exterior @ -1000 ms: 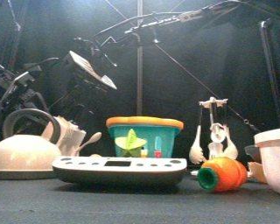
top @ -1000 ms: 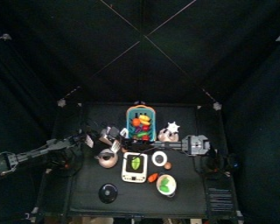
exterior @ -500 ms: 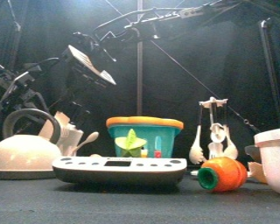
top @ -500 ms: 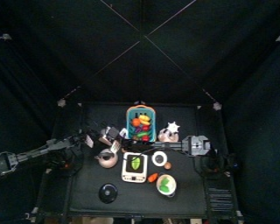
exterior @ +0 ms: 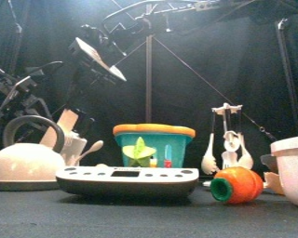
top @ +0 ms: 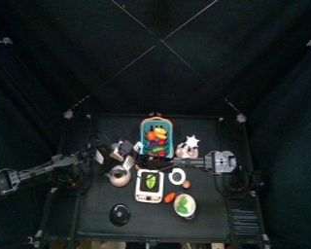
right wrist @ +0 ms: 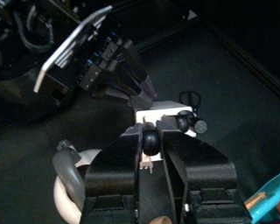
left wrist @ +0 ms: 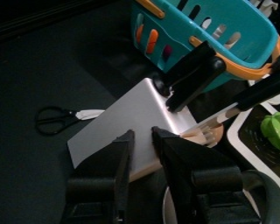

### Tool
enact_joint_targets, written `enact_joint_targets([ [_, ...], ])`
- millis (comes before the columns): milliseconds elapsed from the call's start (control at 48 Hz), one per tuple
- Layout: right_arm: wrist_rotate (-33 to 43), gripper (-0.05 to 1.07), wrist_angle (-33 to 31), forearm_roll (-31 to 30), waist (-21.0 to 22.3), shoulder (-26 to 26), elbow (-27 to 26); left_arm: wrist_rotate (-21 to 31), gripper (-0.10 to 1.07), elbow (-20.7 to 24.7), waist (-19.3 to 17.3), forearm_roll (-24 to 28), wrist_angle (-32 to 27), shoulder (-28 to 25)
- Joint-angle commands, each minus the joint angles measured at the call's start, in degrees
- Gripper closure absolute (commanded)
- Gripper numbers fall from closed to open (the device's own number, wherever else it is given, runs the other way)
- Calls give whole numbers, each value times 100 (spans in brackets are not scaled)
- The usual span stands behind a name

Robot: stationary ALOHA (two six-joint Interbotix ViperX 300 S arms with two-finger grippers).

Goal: Grab cleaver handle

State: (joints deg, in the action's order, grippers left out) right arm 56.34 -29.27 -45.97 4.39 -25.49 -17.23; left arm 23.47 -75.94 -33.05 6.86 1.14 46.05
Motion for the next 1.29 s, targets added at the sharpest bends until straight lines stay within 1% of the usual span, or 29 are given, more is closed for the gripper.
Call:
enact_joint_targets([
  [0,9,51,0,0,-35,439,-62,-9,29,105,9,9,35,-26],
  [271,18,51,-9,9,-132,650,79,-9,29,105,9,0,44,-26],
  [833,18,51,44,-18,-369,1336,633,-9,29,114,9,18,53,9],
  [1104,53,51,527,-18,-396,1670,1002,-18,29,132,9,18,53,18],
  [1271,62,51,703,-9,-396,1802,1230,-18,29,149,9,53,53,176],
])
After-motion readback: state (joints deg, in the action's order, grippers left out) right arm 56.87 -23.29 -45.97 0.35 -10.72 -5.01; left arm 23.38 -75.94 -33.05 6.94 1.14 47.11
